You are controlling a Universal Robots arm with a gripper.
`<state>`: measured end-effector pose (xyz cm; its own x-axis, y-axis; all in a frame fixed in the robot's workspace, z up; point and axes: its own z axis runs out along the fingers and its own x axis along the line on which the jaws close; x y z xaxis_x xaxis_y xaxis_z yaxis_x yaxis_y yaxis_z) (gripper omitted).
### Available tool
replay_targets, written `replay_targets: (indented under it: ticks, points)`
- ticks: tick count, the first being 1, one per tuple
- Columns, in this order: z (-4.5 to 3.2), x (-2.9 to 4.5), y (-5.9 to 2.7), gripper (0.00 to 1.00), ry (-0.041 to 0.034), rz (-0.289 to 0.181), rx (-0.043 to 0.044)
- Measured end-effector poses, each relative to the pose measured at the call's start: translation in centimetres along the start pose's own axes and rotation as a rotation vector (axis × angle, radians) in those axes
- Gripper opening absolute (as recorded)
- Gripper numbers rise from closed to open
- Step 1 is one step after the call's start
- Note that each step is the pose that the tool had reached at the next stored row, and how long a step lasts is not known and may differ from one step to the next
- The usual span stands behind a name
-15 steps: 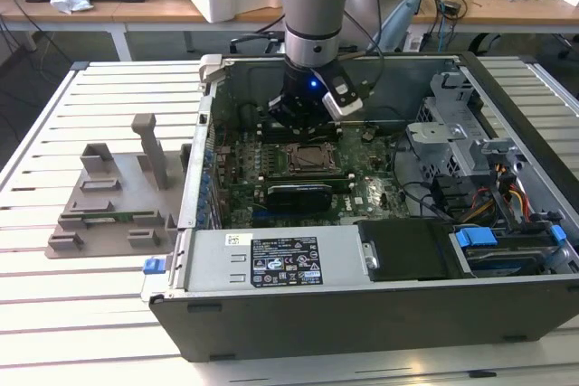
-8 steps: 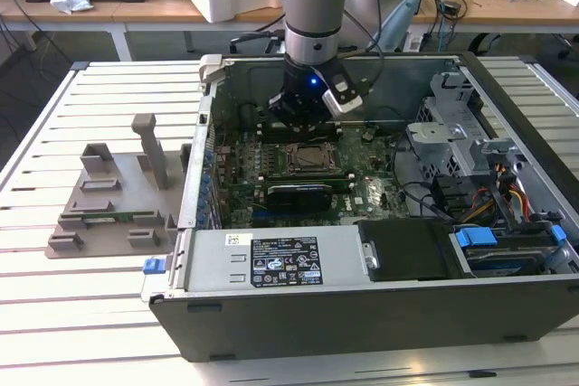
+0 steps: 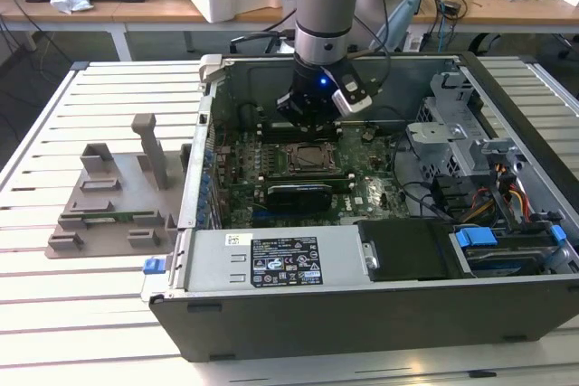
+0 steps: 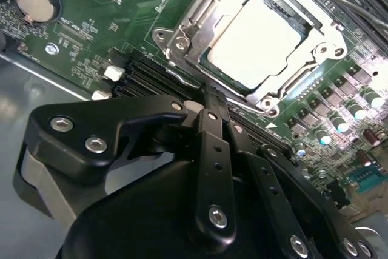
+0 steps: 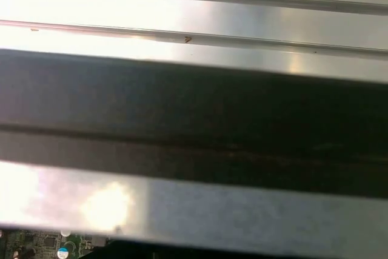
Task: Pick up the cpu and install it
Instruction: 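Install the first cpu locking lever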
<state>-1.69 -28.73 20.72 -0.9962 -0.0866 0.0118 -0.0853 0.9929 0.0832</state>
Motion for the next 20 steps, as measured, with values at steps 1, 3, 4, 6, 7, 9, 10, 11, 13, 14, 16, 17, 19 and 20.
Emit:
replay_targets:
  ticks: [1,3,4,6,7,9,10,11,13,14,16,17,19,20]
  points:
    - [0.01,-0.11,-0.01,0.11,0.0009,-0.001,0.0001]
    - [0.03,-0.37,-0.04,0.11,0.0024,-0.002,0.0001]
    - [0.04,-0.46,-0.05,0.11,0.0029,-0.002,0.0000]
    - [0.10,-0.74,-0.07,0.11,0.0042,-0.003,-0.0005]
    - [0.14,-0.84,-0.08,0.11,0.0049,-0.003,-0.0004]
    - [0.27,-1.04,-0.12,0.11,0.0072,-0.003,-0.0003]
    - [0.28,-1.10,-0.13,0.11,0.0077,-0.003,-0.0001]
    - [0.28,-1.11,-0.13,0.11,0.0077,-0.003,-0.0001]
    - [0.28,-1.10,-0.32,0.11,0.0076,-0.003,-0.0004]
    - [0.26,-1.09,-0.41,0.11,0.0077,-0.003,0.0000]
    - [0.18,-1.08,-0.42,0.11,0.0066,-0.003,-0.0005]
    - [0.18,-1.09,-0.42,0.11,0.0064,-0.003,-0.0007]
    - [0.20,-1.08,-0.44,0.11,0.0065,-0.003,-0.0002]
    - [0.25,-1.08,-0.46,0.11,0.0070,-0.003,0.0002]
